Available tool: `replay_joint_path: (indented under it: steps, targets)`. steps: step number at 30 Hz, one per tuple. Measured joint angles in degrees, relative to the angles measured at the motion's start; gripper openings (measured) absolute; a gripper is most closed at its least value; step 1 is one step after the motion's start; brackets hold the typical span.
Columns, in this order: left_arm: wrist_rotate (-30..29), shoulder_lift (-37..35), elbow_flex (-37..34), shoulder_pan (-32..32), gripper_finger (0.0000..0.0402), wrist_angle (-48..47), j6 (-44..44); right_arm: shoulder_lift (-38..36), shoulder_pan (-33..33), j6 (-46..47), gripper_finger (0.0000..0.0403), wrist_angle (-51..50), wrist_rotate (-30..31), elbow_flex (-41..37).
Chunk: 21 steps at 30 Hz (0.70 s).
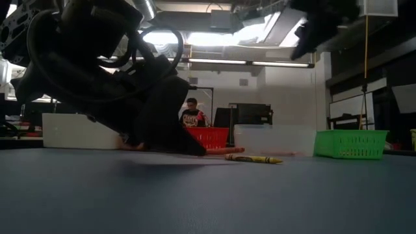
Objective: Sort crayons
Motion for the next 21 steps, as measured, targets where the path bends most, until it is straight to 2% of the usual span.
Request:
replay_joint_path:
  steps: [7, 12, 16, 18, 21]
  targets:
    - [0.5, 0.0, 0.0, 0.0, 0.0005, 8.0, 0.0, -14.6, 5.6, 12.8, 0.0131, 7.0, 5.2, -17.8]
    - [2.1, 0.0, 0.1, 0.0, 0.0005, 18.1, 0.5, -23.5, 10.4, 20.1, 0.0131, 21.2, 5.1, -31.2]
    - [2.3, 0.0, 3.1, 0.5, 0.0005, 20.5, 1.0, -27.0, 13.5, 21.3, 0.0131, 31.2, 5.1, -38.9]
    - [3.3, 0.0, 5.5, 1.3, 0.0005, 20.3, 4.4, -27.5, 14.7, 21.4, 0.0131, 34.4, 5.1, -41.6]
    - [5.6, 0.0, 9.9, 3.2, 0.0005, 19.5, 14.1, -27.5, 16.3, 21.4, 0.0131, 38.1, 5.1, -43.3]
